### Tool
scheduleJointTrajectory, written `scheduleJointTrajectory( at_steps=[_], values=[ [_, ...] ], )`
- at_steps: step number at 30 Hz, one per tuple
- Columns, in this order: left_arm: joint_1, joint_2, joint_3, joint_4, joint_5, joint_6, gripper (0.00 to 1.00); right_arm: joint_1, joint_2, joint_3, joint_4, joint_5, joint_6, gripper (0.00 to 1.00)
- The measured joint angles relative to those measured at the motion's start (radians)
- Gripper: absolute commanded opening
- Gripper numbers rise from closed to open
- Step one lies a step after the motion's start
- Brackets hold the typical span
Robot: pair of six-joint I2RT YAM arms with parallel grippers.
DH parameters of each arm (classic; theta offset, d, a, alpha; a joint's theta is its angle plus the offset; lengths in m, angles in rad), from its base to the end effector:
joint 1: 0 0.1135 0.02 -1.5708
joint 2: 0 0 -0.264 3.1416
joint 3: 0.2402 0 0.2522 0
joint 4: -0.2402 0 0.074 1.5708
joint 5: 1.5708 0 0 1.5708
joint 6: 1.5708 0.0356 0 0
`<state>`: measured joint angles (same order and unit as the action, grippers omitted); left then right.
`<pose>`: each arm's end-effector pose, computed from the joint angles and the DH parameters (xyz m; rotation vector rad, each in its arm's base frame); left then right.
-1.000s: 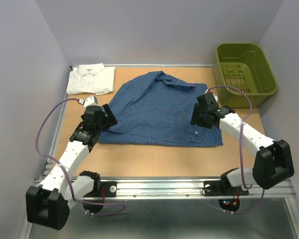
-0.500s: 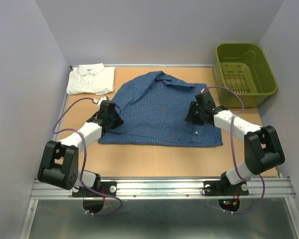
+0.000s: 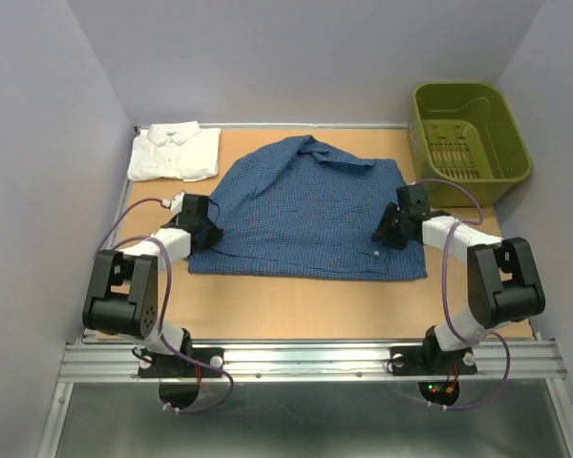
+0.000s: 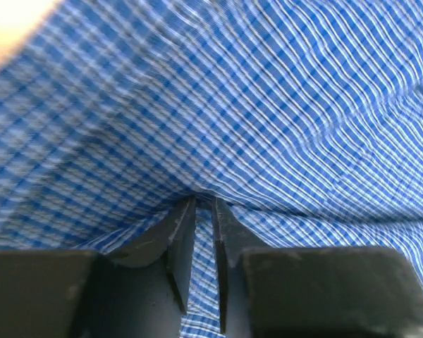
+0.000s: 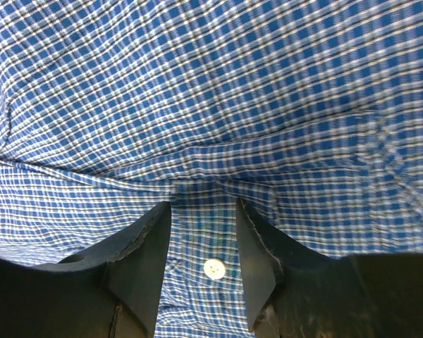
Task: Fold and stack the long sleeve shirts
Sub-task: Fold the shirt
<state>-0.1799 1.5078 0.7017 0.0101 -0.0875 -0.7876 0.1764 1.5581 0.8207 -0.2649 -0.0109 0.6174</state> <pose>0.2887 -0.0493 0.1635 -0.7566 2.2703 -0.3613 0.2926 0.0526 0.1648 0.5656 2.5423 0.3072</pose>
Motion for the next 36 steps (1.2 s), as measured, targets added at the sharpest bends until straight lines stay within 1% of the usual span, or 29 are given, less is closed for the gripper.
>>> scheduleJointTrajectory(
  at_steps=[1, 3, 4, 5, 8, 11, 15, 18, 21, 23, 26, 29, 32, 36],
  values=[
    [0.006, -0.011, 0.0, -0.013, -0.01, 0.0, 0.36, 0.0, -0.006, 0.0, -0.003, 0.005, -0.004, 0.48],
    [0.01, -0.044, 0.0, -0.047, -0.028, 0.003, 0.43, -0.003, -0.017, 0.0, -0.014, 0.011, -0.013, 0.51],
    [0.011, -0.066, 0.0, -0.065, -0.036, 0.005, 0.53, -0.005, -0.023, 0.0, -0.02, 0.011, -0.021, 0.52],
    [0.01, -0.087, 0.0, -0.079, -0.042, 0.008, 0.57, -0.007, -0.037, 0.0, -0.028, 0.007, -0.032, 0.53],
    [0.002, -0.174, 0.001, -0.125, -0.063, 0.021, 0.7, -0.003, -0.076, 0.006, -0.055, -0.024, -0.073, 0.57],
    [-0.037, -0.259, 0.025, -0.177, -0.089, 0.05, 0.77, 0.03, -0.093, 0.041, -0.099, -0.023, -0.114, 0.63],
    [-0.116, -0.278, 0.068, -0.216, -0.119, 0.086, 0.79, 0.131, -0.092, 0.082, -0.119, -0.003, -0.151, 0.7],
    [-0.144, -0.259, 0.068, -0.238, -0.124, 0.108, 0.8, 0.198, -0.055, 0.098, -0.132, 0.012, -0.164, 0.7],
    [-0.145, -0.186, 0.074, -0.251, -0.132, 0.135, 0.8, 0.224, 0.015, 0.112, -0.14, 0.015, -0.179, 0.7],
    [-0.145, -0.1, 0.099, -0.268, -0.14, 0.159, 0.8, 0.224, 0.061, 0.114, -0.146, 0.02, -0.189, 0.7],
    [-0.145, 0.018, 0.153, -0.292, -0.148, 0.187, 0.8, 0.224, 0.075, 0.134, -0.147, 0.028, -0.203, 0.7],
    [-0.138, 0.082, 0.171, -0.301, -0.138, 0.204, 0.8, 0.224, 0.08, 0.134, -0.164, 0.029, -0.215, 0.7],
    [-0.108, 0.056, 0.146, -0.285, -0.079, 0.207, 0.8, 0.224, 0.078, 0.133, -0.186, 0.026, -0.223, 0.7],
    [-0.019, -0.073, 0.023, -0.245, 0.031, 0.19, 0.8, 0.225, 0.039, 0.096, -0.233, -0.022, -0.22, 0.7]
  ],
)
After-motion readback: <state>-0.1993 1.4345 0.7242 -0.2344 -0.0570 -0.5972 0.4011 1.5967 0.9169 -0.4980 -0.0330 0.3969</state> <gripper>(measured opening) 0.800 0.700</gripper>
